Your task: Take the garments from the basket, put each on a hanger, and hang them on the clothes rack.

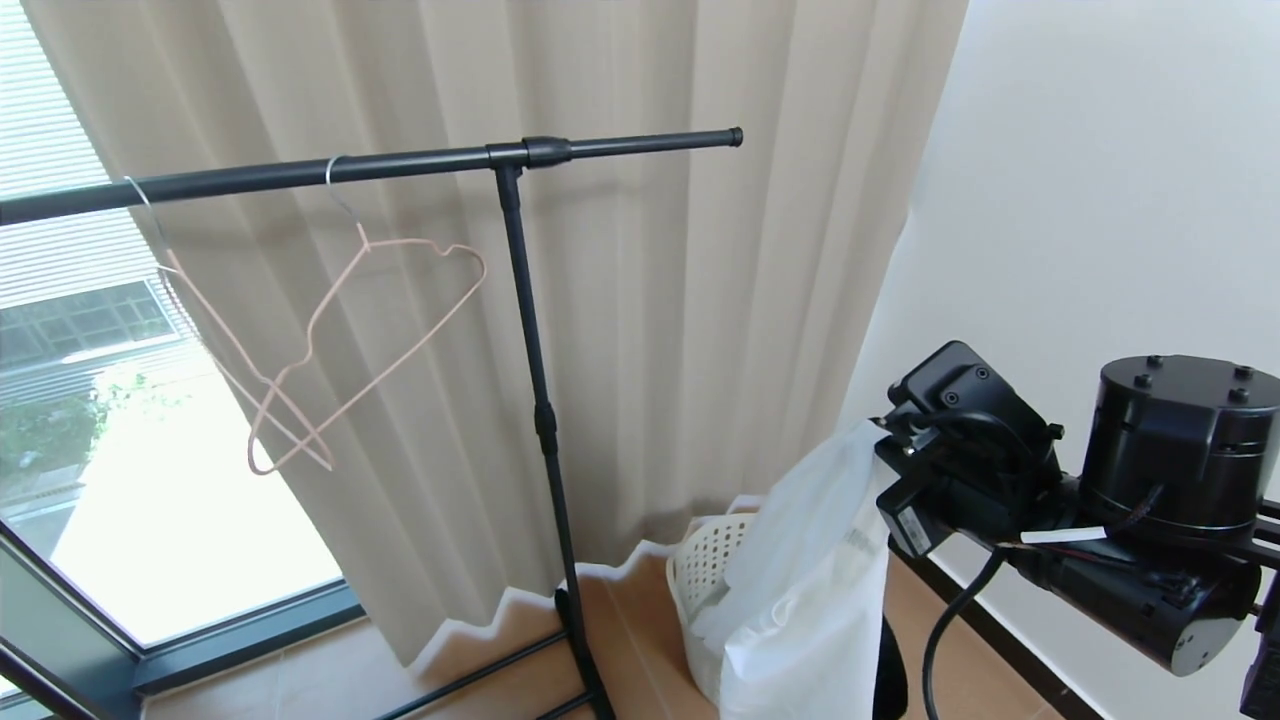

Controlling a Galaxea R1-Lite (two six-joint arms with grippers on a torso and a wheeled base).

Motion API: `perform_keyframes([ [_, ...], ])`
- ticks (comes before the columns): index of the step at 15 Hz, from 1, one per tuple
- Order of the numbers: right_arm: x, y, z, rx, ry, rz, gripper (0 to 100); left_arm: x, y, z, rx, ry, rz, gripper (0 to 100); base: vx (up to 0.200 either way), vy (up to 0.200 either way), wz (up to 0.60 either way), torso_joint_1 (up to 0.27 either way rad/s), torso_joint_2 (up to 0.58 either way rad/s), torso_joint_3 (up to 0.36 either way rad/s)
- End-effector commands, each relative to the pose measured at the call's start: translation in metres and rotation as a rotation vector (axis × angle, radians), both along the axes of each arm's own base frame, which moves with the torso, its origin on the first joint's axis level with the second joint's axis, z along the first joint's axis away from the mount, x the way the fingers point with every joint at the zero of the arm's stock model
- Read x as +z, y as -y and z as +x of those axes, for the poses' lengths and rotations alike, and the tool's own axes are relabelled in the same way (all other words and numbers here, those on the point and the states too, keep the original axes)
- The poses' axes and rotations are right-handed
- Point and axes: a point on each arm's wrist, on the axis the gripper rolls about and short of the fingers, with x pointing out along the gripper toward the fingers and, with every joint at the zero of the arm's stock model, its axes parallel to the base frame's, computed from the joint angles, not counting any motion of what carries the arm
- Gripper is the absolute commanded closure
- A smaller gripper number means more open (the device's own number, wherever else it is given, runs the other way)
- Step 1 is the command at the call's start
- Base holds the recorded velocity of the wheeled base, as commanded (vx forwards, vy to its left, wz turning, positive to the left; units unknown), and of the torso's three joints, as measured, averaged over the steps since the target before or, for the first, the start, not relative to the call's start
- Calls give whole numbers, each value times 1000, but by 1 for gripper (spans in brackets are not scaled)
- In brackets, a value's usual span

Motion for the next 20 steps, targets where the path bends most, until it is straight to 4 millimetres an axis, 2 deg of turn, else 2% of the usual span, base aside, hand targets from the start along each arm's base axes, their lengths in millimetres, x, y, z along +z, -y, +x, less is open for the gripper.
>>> perform_keyframes([
  [1,-2,0,0,1,-5,-4,100,0,0,0,1,-1,0,0,0,0,0,246,-588,-271],
  [7,-2,0,0,1,-8,-6,100,0,0,0,1,1,-2,0,0,0,0,230,-522,-291],
  [20,-7,-2,2,-1,-23,-20,100,0,0,0,4,0,0,0,0,0,0,168,-365,-197],
])
